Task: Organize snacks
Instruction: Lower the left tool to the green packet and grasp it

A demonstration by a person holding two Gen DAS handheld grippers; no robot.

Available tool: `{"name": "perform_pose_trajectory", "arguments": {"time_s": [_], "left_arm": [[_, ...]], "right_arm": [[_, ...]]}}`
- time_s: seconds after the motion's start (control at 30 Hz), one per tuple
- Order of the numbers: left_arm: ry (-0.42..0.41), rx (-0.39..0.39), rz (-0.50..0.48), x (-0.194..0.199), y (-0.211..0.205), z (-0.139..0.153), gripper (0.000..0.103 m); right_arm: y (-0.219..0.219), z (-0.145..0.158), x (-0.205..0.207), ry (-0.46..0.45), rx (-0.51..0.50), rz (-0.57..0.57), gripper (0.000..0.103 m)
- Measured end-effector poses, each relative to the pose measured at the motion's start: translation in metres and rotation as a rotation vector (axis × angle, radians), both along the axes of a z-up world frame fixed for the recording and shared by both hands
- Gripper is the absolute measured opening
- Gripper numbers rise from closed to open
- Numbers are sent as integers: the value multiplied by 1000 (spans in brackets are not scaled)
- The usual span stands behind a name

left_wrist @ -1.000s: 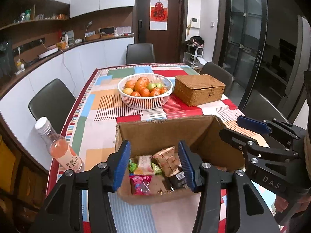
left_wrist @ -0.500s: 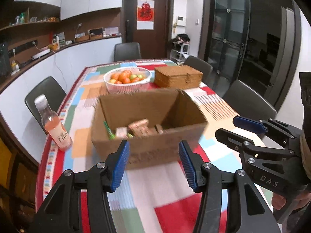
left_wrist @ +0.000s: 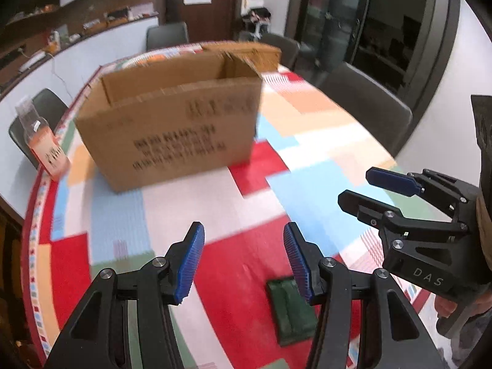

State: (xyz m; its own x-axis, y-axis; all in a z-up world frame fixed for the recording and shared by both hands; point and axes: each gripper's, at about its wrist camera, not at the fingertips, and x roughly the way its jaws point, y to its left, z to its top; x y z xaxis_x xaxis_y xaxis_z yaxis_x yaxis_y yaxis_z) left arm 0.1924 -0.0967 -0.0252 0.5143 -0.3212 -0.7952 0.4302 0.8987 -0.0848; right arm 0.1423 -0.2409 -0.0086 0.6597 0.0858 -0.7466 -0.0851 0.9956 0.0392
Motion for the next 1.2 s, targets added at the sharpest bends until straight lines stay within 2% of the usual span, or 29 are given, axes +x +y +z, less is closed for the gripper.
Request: {"name": "perform_pose_trajectory", "arguments": {"time_s": [0.33, 0.57, 0.9, 1.2], "left_arm": [[196, 2, -48, -25, -22, -47, 53], [294, 16, -51, -30, -35, -68, 52], [335, 78, -45, -29, -51, -86, 51], [308, 151, -28, -25, -62, -97, 51]], "right_arm": [[-21, -45, -34, 144, 58, -62, 49], [-29, -71, -48, 221, 83, -90, 49], [-31, -88, -62, 267, 75, -106, 49], [-35, -89, -65, 265, 78, -113, 49]]}}
